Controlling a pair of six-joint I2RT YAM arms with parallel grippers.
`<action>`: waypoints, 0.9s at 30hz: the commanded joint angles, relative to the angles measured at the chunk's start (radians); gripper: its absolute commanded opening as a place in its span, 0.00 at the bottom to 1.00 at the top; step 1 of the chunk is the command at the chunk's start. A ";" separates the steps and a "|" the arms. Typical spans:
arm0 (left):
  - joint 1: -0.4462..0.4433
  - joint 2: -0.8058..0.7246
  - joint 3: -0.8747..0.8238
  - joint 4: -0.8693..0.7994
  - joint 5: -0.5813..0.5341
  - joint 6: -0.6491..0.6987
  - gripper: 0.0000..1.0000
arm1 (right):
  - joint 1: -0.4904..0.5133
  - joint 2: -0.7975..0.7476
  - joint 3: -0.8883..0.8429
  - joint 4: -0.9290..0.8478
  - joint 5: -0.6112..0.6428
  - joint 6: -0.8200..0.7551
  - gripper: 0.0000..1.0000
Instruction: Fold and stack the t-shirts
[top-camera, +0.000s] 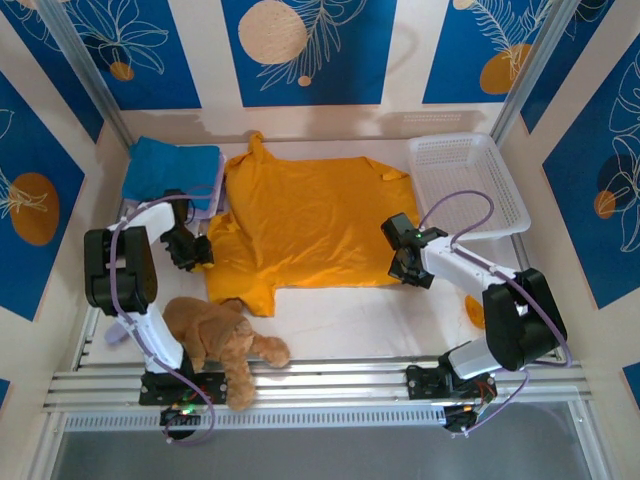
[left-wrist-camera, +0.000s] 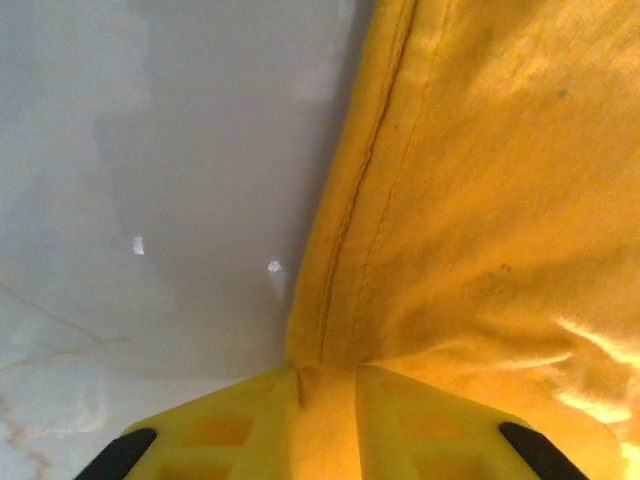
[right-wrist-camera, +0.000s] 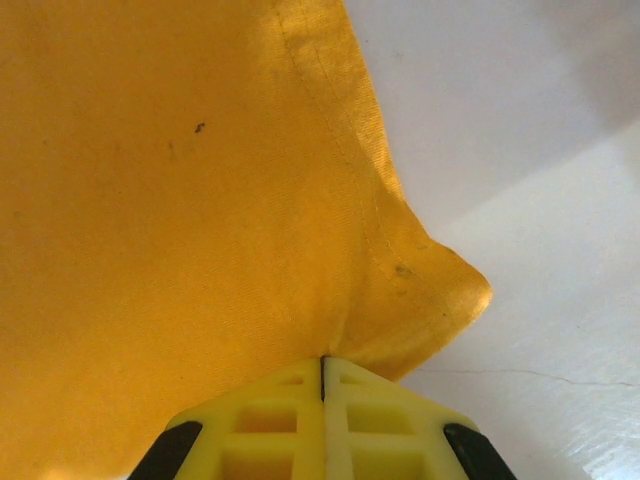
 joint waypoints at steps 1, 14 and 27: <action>-0.004 0.013 -0.015 0.020 0.028 -0.010 0.17 | -0.002 -0.028 0.003 -0.040 -0.006 -0.008 0.00; -0.012 -0.138 -0.084 -0.048 -0.004 -0.001 0.00 | -0.001 -0.095 -0.032 -0.060 -0.007 -0.018 0.00; -0.015 -0.293 -0.189 -0.073 0.060 -0.040 0.00 | 0.026 -0.192 -0.075 -0.095 -0.010 -0.005 0.00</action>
